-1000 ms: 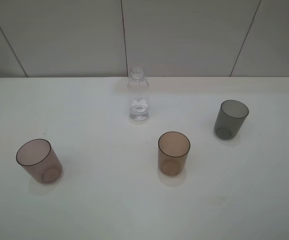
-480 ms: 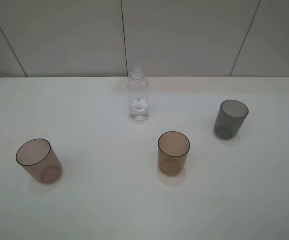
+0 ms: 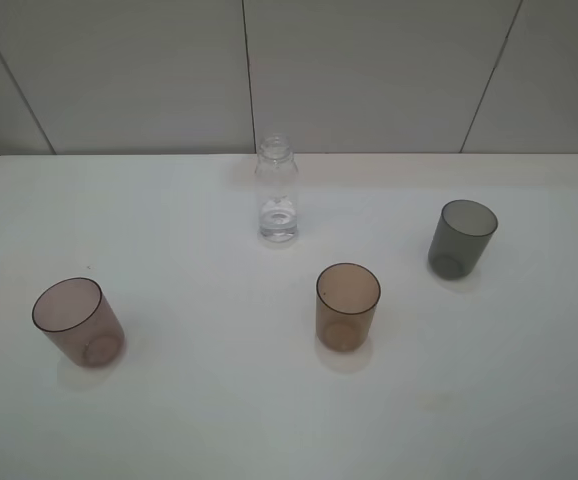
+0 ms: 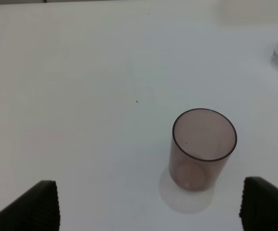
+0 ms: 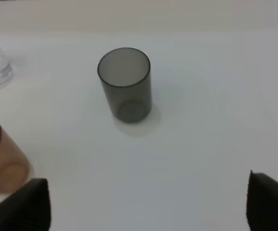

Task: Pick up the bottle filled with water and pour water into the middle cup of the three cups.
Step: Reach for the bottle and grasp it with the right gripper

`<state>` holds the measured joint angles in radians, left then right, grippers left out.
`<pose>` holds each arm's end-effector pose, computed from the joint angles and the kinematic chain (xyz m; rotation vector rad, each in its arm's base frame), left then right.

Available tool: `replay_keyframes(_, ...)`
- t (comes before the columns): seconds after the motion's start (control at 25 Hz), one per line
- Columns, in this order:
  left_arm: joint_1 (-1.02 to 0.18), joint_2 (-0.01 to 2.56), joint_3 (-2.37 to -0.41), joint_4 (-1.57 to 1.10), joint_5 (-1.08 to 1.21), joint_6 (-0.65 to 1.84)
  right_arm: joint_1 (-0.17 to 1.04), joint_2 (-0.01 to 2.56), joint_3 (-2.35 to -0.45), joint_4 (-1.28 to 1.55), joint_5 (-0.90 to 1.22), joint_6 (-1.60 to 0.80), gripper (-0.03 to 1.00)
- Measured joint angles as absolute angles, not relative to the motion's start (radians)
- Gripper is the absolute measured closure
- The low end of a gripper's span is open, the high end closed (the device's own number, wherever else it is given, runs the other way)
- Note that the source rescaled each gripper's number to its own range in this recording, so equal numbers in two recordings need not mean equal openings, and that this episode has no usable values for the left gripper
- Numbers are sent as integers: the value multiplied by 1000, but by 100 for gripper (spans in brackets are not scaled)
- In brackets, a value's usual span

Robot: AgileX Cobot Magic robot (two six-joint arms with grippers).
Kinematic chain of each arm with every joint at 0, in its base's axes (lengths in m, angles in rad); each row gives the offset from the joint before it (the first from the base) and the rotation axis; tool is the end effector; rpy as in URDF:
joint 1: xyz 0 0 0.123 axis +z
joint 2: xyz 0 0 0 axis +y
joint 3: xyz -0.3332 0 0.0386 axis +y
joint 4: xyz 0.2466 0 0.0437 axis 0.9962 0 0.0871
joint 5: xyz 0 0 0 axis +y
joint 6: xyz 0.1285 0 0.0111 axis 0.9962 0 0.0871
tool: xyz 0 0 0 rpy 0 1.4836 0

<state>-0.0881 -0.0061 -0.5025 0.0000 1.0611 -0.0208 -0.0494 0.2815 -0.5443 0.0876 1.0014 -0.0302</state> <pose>-0.0240 0.0021 0.2598 0.0685 2.0356 -0.0684 0.0202 0.0085 0.2810 0.0332 2.2189 0.0641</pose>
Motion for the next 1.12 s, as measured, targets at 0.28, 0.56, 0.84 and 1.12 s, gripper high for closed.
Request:
replay_keyframes(0.28, -88, -6, -503, 0, 1061, -21, -18, 663, -621, 156, 699, -32, 9)
replay_keyframes(0.56, -88, -6, -503, 0, 1061, -21, 238, 1062, -734, 111, 466, -115, 9)
replay_keyframes(0.84, -88, -6, -503, 0, 1061, -21, 409, 1371, -769, 145, 177, -188, 9)
replay_keyframes(1.12, -88, -6, -503, 0, 1061, -21, 555, 1549, -773, 201, -15, -195, 9)
